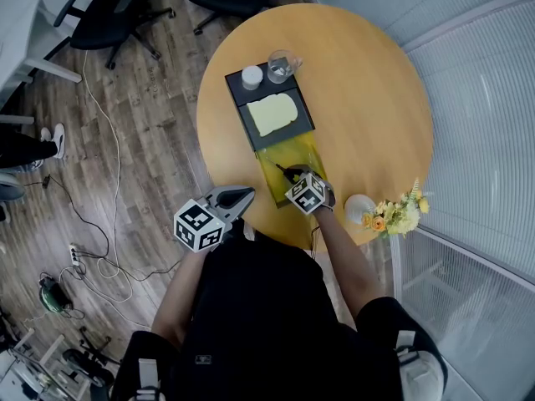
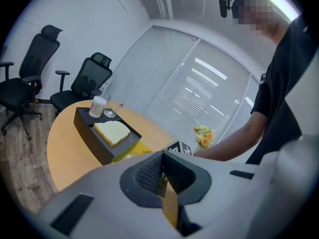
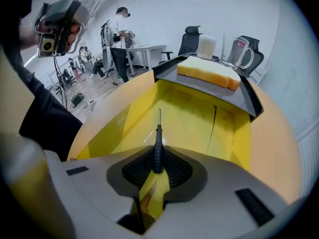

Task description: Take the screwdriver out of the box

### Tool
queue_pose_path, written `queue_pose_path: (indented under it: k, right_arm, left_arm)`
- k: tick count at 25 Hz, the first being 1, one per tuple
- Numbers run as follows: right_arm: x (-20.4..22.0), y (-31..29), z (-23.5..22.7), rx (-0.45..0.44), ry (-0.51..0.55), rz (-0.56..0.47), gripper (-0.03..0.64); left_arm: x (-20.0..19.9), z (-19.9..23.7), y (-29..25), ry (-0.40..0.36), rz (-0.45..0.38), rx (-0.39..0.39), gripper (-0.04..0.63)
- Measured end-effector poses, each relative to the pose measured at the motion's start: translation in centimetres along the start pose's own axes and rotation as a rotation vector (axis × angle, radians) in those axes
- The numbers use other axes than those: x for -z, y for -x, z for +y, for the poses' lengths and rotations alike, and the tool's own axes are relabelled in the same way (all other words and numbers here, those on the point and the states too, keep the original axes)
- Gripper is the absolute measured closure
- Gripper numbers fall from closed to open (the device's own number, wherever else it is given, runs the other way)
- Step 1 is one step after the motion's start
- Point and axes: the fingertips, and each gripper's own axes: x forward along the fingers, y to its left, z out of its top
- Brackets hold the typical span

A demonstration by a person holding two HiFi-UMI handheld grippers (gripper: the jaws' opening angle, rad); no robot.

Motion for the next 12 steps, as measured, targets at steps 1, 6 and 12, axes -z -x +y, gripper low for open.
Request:
queue_pose_path:
  k: [1,6,12]
  right_arm:
    - [0.1,-0.1,0.0,-0.001,-0.003,0.001,0.555]
    - [-0.2,0.3,-0.2,0.010,-0.017,-0.013,0.555]
    - [-0.8,1.1,-0.7,0.025,-0.062,-0.048,0.555]
  left_arm:
    - [0.1,0.0,-0.1,0.000,0.001,0.000,0.589]
    - [-0.1,-0.2,-0.1,-0.006,0.000,0.004,0.589]
    - [-0.3,-0.4,-0.1,-0.018,-0.001,0.005,0.589]
